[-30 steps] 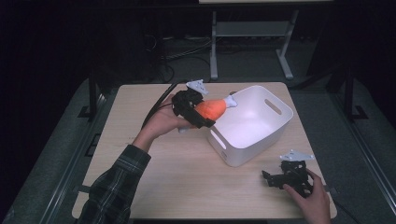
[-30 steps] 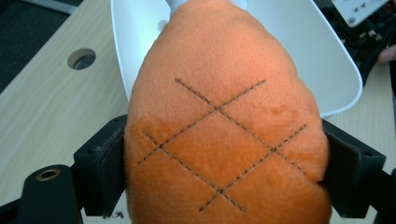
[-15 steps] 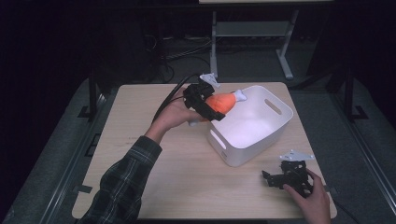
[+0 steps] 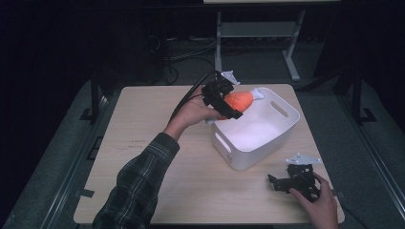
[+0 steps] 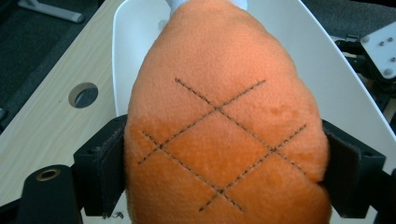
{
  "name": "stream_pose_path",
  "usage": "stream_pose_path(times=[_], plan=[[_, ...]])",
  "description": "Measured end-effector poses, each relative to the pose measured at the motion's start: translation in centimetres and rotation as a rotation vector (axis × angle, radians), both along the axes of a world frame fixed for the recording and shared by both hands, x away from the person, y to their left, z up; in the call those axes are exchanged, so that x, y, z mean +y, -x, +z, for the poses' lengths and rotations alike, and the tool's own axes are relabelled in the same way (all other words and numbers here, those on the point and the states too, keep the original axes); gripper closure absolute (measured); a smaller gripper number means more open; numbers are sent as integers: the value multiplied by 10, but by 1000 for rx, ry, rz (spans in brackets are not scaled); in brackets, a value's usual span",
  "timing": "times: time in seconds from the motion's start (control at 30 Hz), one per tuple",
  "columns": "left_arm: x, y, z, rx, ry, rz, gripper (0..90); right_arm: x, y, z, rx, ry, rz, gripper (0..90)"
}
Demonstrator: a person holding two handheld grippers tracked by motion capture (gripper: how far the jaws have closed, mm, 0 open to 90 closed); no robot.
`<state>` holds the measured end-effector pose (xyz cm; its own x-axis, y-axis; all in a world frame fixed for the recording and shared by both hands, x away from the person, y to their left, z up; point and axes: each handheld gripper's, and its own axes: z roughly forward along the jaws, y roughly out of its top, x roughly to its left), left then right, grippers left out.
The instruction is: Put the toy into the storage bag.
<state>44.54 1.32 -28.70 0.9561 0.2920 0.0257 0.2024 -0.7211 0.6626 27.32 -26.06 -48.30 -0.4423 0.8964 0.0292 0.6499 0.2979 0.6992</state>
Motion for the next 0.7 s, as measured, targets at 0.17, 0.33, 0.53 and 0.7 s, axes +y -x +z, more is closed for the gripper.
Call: stream_pose_path(times=[0.17,0.33,0.53,0.7], plan=[[-11,-5,-3,-6,13,5,151,0,0,0,-1,1,1,2],[-21,-9,-8,-5,10,4,150,0,0,0,0,0,1,2],[-32,-14,-16,5,5,16,150,0,0,0,0,0,1,1],[-37,-18,-25,9,2,22,149,0,0,0,0,1,0,2]])
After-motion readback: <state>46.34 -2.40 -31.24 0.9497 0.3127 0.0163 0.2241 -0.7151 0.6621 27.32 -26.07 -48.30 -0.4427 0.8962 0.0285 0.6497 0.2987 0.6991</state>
